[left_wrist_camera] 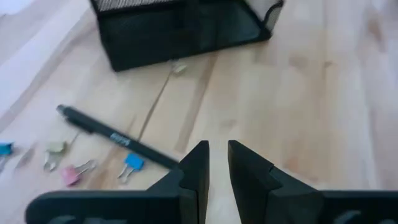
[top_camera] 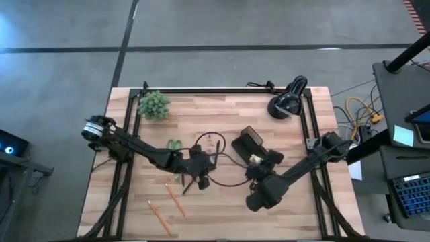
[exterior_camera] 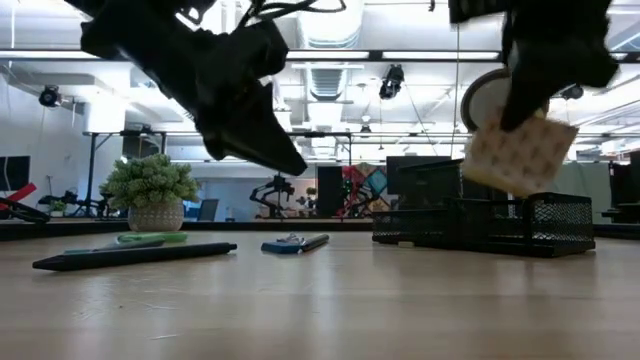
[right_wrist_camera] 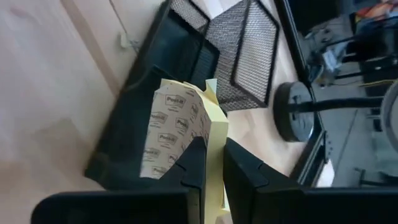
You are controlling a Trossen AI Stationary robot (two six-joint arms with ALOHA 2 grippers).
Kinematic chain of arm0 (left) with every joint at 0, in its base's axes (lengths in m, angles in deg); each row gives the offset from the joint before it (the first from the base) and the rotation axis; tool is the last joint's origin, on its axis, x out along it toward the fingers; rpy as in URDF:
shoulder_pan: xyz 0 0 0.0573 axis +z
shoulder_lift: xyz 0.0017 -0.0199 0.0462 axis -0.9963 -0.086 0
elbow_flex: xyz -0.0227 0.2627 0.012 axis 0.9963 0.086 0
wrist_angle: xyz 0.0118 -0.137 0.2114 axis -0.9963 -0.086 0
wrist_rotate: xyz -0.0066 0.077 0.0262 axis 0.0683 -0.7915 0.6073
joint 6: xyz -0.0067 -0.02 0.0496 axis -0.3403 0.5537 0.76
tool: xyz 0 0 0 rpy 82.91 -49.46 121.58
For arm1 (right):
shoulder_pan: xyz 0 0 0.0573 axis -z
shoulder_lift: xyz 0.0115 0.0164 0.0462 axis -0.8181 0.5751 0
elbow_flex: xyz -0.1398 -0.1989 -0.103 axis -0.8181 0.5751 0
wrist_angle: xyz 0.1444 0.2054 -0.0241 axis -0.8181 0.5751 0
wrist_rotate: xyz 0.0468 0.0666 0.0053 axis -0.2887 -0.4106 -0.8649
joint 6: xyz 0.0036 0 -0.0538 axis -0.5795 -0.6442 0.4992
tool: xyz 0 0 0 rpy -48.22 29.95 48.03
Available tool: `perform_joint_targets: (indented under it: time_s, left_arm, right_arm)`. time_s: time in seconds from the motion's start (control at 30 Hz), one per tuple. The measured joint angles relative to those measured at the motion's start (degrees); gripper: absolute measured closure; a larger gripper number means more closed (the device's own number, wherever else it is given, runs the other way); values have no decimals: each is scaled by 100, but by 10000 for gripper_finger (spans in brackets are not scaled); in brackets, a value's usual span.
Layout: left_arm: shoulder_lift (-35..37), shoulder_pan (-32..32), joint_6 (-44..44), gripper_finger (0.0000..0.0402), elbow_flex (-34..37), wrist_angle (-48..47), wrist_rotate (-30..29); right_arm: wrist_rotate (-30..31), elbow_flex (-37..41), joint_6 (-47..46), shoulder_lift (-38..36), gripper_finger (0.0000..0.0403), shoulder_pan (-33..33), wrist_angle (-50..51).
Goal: Pick and place office supplies into organizer
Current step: Put the yellow sticky note into the black mesh organizer
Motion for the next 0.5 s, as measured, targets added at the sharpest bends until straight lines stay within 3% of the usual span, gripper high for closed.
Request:
perform_joint_targets:
  time_s: [0.23,0.5]
  left_arm:
    - [0,0,408,357,4,-165,-412]
    - [-79,15,757,357,4,-124,-621]
  right_arm:
    - [-61,430,841,34,375,12,-5]
    - [-125,947,500,30,374,333,6]
